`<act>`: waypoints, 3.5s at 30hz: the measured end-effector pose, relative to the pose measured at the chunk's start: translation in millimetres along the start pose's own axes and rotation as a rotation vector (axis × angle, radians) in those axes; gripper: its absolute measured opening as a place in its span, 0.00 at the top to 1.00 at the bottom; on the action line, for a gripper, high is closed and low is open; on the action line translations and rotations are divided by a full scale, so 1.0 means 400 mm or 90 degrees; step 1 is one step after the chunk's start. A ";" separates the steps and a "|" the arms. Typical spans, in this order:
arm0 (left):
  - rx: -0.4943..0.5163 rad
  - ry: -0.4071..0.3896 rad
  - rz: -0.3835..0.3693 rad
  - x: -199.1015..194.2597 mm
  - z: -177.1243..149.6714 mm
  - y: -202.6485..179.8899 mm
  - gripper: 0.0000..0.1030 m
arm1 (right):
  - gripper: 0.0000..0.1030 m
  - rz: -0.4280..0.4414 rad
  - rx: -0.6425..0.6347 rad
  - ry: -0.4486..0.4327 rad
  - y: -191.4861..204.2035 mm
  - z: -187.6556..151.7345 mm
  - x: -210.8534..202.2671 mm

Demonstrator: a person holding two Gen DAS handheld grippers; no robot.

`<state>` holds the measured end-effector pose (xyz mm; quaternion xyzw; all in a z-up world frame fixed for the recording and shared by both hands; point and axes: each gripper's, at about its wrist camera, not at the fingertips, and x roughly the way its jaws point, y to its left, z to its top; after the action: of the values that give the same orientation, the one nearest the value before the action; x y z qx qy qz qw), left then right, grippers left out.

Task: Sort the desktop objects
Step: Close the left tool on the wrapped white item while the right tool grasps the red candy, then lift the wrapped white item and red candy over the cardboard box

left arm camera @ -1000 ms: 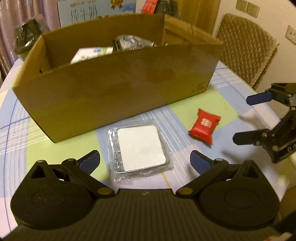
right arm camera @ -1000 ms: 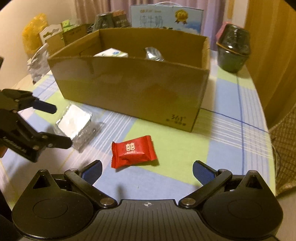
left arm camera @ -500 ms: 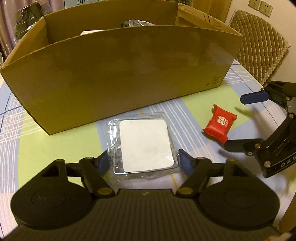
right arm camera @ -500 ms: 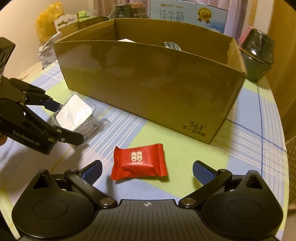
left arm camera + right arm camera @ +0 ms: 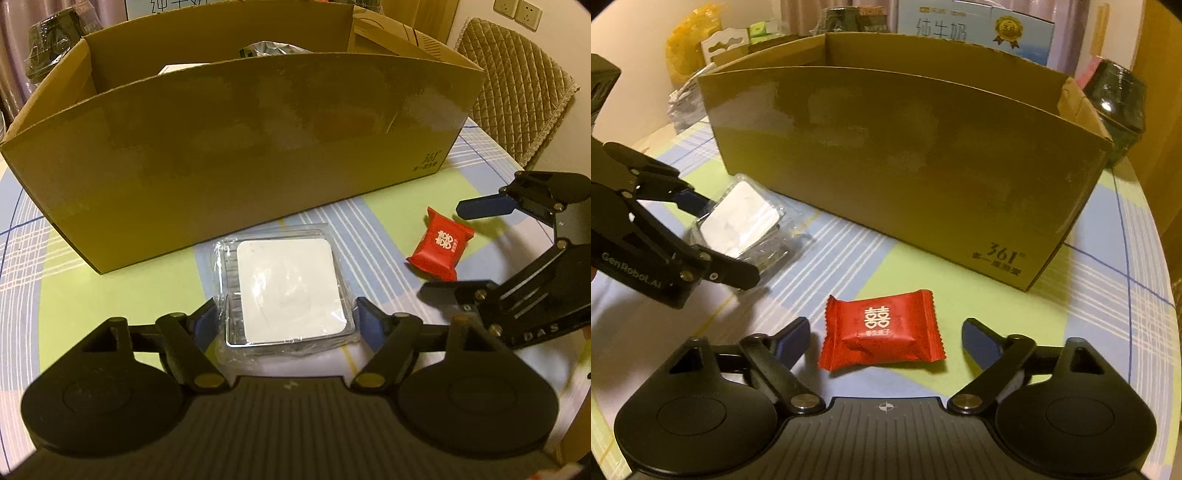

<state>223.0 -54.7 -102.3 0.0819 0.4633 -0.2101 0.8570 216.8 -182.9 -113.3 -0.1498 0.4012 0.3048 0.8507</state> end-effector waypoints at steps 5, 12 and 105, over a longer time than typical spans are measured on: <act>0.001 -0.001 -0.001 0.000 0.001 -0.003 0.29 | 0.30 0.003 -0.004 -0.007 -0.002 -0.003 -0.001; -0.002 0.002 -0.001 0.009 0.001 -0.002 0.29 | 0.49 0.016 -0.008 -0.010 0.011 0.004 -0.001; -0.031 -0.194 0.030 -0.315 0.143 0.029 0.36 | 0.60 -0.053 0.131 -0.185 -0.027 0.211 -0.365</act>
<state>210.7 -27.4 33.6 0.0391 0.3305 -0.1891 0.9238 201.8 -207.4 53.0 -0.0329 0.2967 0.2454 0.9223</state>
